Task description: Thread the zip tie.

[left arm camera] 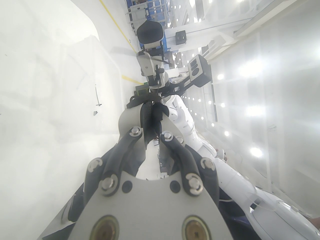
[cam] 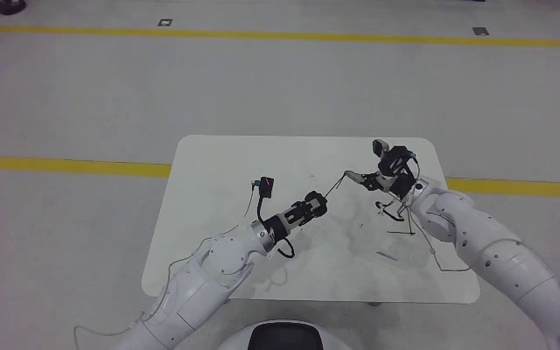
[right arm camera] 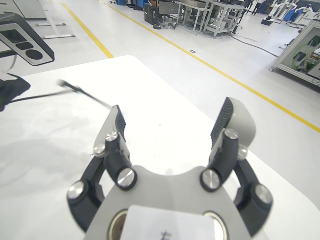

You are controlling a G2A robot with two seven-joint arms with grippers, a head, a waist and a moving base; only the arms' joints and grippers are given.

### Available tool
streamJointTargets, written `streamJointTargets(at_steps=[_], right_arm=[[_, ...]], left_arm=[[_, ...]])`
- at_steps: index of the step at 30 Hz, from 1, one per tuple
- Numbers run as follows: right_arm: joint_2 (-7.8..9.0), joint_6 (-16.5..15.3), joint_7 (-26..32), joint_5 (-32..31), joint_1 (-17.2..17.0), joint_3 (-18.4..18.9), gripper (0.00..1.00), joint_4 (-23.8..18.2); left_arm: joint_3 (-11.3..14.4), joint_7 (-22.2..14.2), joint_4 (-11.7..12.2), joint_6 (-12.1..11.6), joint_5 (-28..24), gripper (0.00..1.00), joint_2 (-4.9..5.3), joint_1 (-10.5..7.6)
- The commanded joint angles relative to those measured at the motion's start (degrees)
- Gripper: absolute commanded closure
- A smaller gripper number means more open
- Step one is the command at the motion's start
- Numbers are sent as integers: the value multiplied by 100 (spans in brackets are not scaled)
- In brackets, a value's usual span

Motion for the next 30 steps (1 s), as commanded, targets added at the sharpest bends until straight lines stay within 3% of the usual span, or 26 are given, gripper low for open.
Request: streamJointTargets(at_steps=[1, 12, 20, 30], right_arm=[[-7, 0, 29, 65, 33, -22, 0, 37], [90, 0, -536, 336, 66, -109, 0, 258], [348, 0, -1147, 456, -31, -113, 0, 273], [661, 0, -1342, 465, -102, -83, 0, 96]], left_arm=[[0, 0, 0, 0, 0, 100, 0, 0], [0, 0, 0, 0, 0, 100, 0, 0], [0, 0, 0, 0, 0, 100, 0, 0], [0, 0, 0, 0, 0, 100, 0, 0]])
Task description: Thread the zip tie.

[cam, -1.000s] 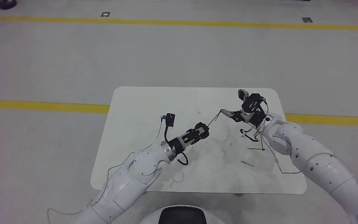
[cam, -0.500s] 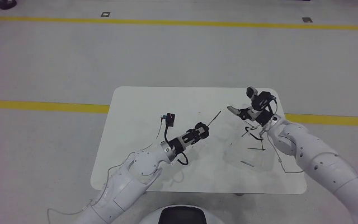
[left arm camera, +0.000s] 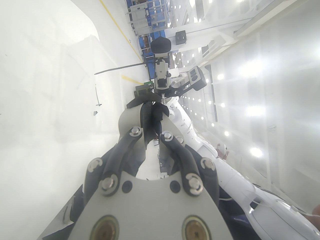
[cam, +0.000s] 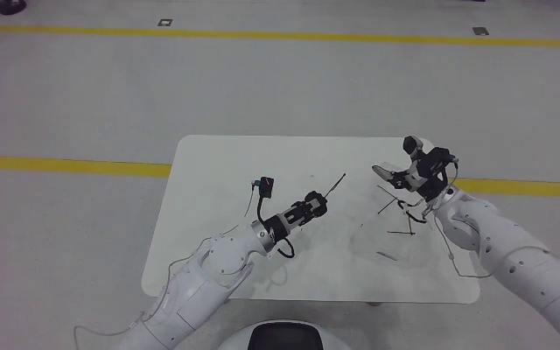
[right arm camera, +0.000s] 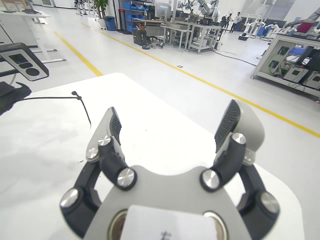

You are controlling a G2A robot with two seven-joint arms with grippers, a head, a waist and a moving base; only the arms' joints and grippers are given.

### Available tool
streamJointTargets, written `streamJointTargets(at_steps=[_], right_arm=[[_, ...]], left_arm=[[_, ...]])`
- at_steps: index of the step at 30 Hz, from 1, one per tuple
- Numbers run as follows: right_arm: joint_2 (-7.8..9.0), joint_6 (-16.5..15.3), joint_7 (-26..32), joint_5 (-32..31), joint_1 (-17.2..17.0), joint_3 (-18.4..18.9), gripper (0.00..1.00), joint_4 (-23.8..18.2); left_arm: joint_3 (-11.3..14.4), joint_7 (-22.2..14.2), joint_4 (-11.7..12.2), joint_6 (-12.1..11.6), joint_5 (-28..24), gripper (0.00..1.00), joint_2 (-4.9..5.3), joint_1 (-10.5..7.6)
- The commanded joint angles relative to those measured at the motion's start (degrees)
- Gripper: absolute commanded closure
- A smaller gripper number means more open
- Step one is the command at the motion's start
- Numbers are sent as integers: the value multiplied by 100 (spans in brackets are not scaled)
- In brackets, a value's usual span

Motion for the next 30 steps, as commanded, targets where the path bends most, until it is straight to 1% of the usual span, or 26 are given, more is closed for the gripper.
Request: streamJointTargets(at_steps=[1, 3, 30], right_arm=[[61, 0, 6, -41, -3, 17, 0, -42], [126, 0, -3, -134, 10, 11, 0, -113], [126, 0, -3, -134, 10, 11, 0, -113]], left_arm=[[0, 0, 0, 0, 0, 100, 0, 0], [0, 0, 0, 0, 0, 100, 0, 0], [0, 0, 0, 0, 0, 100, 0, 0]])
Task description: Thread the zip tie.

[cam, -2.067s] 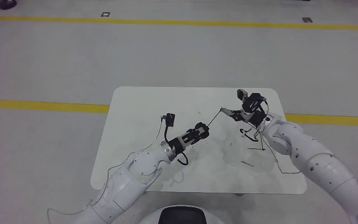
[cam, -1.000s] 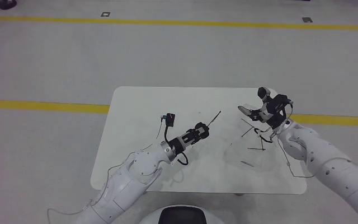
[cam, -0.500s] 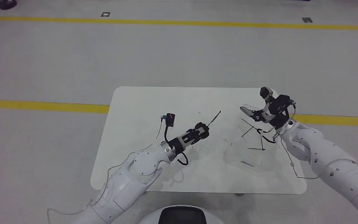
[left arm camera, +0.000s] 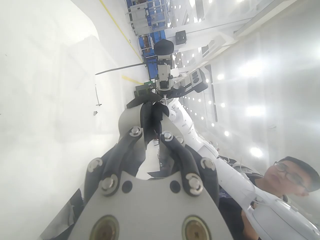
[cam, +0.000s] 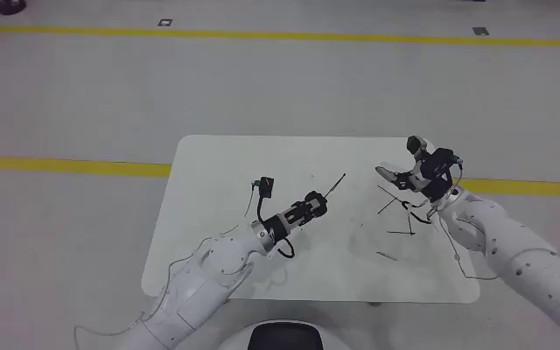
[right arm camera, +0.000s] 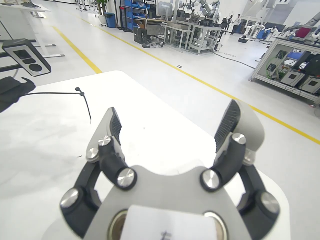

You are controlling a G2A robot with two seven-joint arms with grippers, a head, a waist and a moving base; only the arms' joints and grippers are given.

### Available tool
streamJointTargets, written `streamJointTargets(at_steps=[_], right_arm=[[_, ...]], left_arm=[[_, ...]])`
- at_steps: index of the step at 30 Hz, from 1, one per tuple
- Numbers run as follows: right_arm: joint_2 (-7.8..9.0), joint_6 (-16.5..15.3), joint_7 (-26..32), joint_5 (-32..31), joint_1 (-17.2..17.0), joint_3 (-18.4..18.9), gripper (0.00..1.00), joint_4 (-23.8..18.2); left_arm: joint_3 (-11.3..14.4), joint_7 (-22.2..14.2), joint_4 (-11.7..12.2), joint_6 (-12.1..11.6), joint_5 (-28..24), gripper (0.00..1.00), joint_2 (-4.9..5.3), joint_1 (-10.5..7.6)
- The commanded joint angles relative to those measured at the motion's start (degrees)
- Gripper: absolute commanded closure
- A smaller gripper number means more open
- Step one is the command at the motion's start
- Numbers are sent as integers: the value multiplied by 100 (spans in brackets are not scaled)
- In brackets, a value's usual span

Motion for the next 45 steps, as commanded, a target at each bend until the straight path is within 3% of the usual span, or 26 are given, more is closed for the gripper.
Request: streamJointTargets(at_steps=[1, 17, 29, 36, 45], right_arm=[[0, 0, 0, 0, 0, 0, 0, 0], [0, 0, 0, 0, 0, 0, 0, 0], [-31, 144, 189, -13, -86, 123, 0, -181], [-31, 144, 189, -13, -86, 123, 0, -181], [-31, 144, 189, -13, -86, 123, 0, -181]], left_arm=[[0, 0, 0, 0, 0, 100, 0, 0], [0, 15, 1, 8, 2, 100, 0, 3], [-335, 606, 135, 17, 289, 100, 42, 52], [-481, 894, 437, 152, 399, 100, 53, 56], [-676, 839, 801, 572, 4, 100, 54, -54]])
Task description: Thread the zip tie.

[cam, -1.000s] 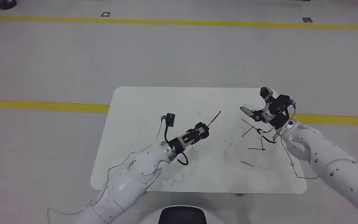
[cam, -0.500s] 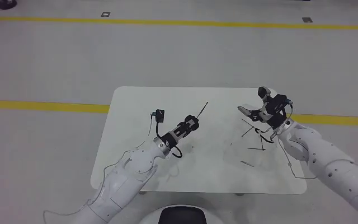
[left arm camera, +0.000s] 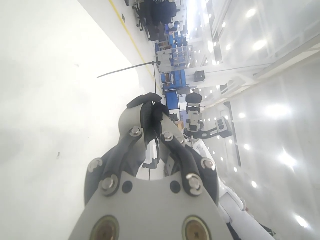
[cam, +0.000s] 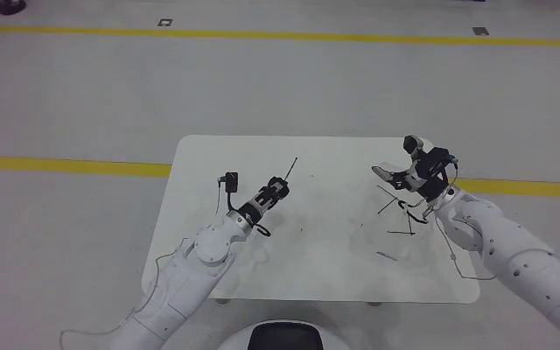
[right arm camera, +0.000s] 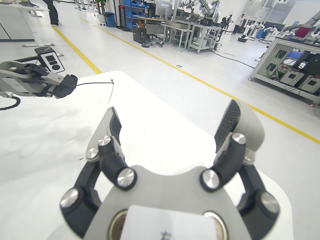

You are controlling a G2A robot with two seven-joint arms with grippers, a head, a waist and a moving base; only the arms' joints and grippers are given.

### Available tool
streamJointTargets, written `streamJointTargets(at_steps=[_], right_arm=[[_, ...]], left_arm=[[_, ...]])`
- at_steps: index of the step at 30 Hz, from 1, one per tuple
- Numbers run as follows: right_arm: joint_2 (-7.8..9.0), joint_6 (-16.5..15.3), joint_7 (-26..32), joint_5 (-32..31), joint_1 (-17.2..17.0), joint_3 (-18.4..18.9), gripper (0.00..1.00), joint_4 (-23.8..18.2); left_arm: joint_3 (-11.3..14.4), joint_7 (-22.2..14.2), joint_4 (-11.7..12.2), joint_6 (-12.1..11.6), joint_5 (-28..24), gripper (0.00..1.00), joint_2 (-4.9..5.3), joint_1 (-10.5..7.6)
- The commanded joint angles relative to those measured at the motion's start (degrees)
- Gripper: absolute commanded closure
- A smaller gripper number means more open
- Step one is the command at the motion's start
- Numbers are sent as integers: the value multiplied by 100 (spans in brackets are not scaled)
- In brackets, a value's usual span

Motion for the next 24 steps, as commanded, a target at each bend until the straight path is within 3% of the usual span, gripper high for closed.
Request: streamJointTargets(at_steps=[1, 5, 10, 24], right_arm=[[0, 0, 0, 0, 0, 0, 0, 0], [0, 0, 0, 0, 0, 0, 0, 0], [0, 0, 0, 0, 0, 0, 0, 0], [0, 0, 0, 0, 0, 0, 0, 0]], left_arm=[[-4, 21, 99, 93, -48, 100, -9, -42], [32, 73, 222, 62, -92, 100, -32, -89], [22, 33, 81, -175, 7, 100, -14, 52], [18, 35, 70, -174, 9, 100, -13, 61]])
